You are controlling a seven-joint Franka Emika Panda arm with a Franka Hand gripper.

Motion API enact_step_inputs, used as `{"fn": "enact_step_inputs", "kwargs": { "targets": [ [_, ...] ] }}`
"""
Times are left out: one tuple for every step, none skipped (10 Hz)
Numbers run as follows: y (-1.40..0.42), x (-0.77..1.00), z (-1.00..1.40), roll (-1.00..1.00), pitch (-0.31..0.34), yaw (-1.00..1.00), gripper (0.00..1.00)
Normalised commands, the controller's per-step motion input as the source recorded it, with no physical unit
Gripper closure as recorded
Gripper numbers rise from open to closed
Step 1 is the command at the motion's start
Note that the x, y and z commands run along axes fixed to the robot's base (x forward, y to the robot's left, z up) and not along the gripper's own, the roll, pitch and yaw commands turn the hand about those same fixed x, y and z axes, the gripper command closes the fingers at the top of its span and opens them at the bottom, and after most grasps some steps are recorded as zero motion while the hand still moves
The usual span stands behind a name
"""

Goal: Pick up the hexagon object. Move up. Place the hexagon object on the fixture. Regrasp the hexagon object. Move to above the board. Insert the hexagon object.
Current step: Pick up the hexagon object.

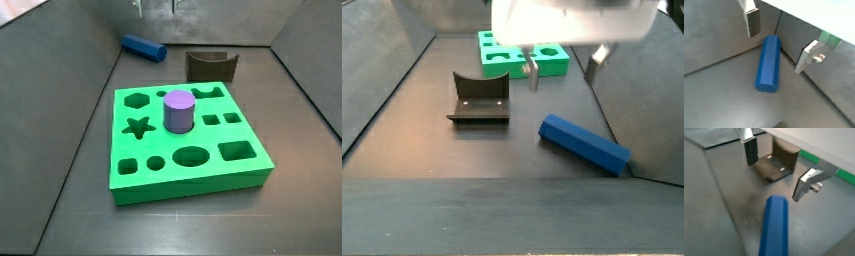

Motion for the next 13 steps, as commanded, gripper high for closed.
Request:
{"fn": "enact_step_inputs", "kwargs": {
  "targets": [
    [0.35,0.00,-1.00,0.00,-0.071,0.54,0.00],
    [0.15,0.09,-1.00,0.00,-0.030,0.50,0.00],
    [0.00,0.07,-1.00,0.00,-0.004,0.53,0.00],
    [0.00,0.09,-1.00,0.01,0.000,0.67,0.00],
    [0.00,0.06,-1.00,0.00,0.000,0.78,0.00],
    [0.00,0.06,-1.00,0.00,0.000,0.78,0.00],
    [0.00,0.08,-1.00,0.00,0.000,0.75,0.00],
    [0.00,0.11,-1.00,0.00,0.000,0.71,0.00],
    [0.00,0.11,-1.00,0.00,0.000,0.69,0.00],
    [0.00,0.13,-1.00,0.00,0.000,0.67,0.00],
    [0.00,0.12,-1.00,0.00,0.000,0.67,0.00],
    [0.00,0.12,-1.00,0.00,0.000,0.67,0.00],
    [0.00,0.12,-1.00,0.00,0.000,0.67,0.00]
  ]
}}
